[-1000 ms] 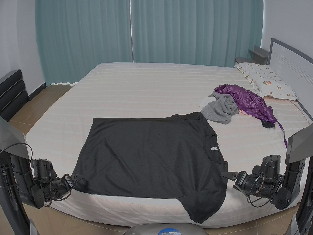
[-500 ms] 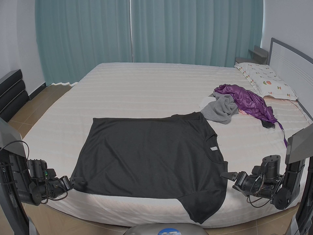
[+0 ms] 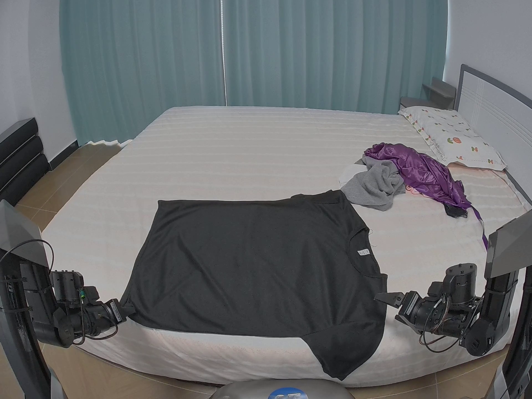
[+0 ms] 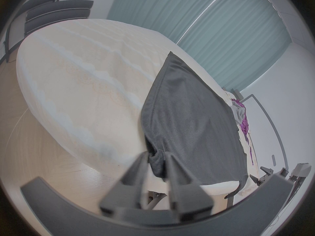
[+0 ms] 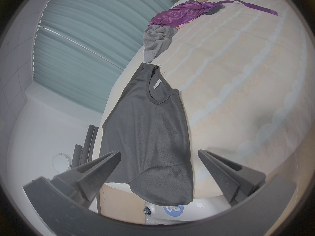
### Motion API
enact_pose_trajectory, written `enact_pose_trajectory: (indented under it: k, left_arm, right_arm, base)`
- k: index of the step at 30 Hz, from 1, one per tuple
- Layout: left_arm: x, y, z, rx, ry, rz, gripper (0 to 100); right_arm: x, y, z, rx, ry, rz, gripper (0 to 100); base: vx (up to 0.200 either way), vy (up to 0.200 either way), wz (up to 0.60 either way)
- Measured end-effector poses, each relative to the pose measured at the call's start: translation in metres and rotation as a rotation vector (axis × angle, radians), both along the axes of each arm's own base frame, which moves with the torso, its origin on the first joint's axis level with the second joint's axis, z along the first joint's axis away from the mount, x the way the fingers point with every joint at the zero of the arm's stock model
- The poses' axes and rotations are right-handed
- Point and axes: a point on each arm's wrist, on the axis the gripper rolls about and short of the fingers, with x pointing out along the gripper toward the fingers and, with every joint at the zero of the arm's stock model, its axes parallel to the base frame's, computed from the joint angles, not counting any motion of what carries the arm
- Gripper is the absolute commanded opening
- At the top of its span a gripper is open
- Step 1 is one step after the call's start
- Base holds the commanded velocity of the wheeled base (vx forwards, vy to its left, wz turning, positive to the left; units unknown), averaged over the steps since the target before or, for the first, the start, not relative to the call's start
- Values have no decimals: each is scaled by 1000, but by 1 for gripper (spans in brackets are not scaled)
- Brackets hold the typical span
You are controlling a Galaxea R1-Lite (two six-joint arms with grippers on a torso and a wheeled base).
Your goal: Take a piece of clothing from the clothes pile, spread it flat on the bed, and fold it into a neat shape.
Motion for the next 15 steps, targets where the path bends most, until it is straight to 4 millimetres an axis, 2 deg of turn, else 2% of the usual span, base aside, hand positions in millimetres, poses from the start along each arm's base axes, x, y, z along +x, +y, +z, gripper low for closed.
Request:
enact_pose_trajectory:
  k: [15]
  left_arm:
    - [-11,-1,2,-6,21,8,0]
  right_arm:
    - [0,0,-4,-16,11,0,100]
  base:
    - [0,0,0]
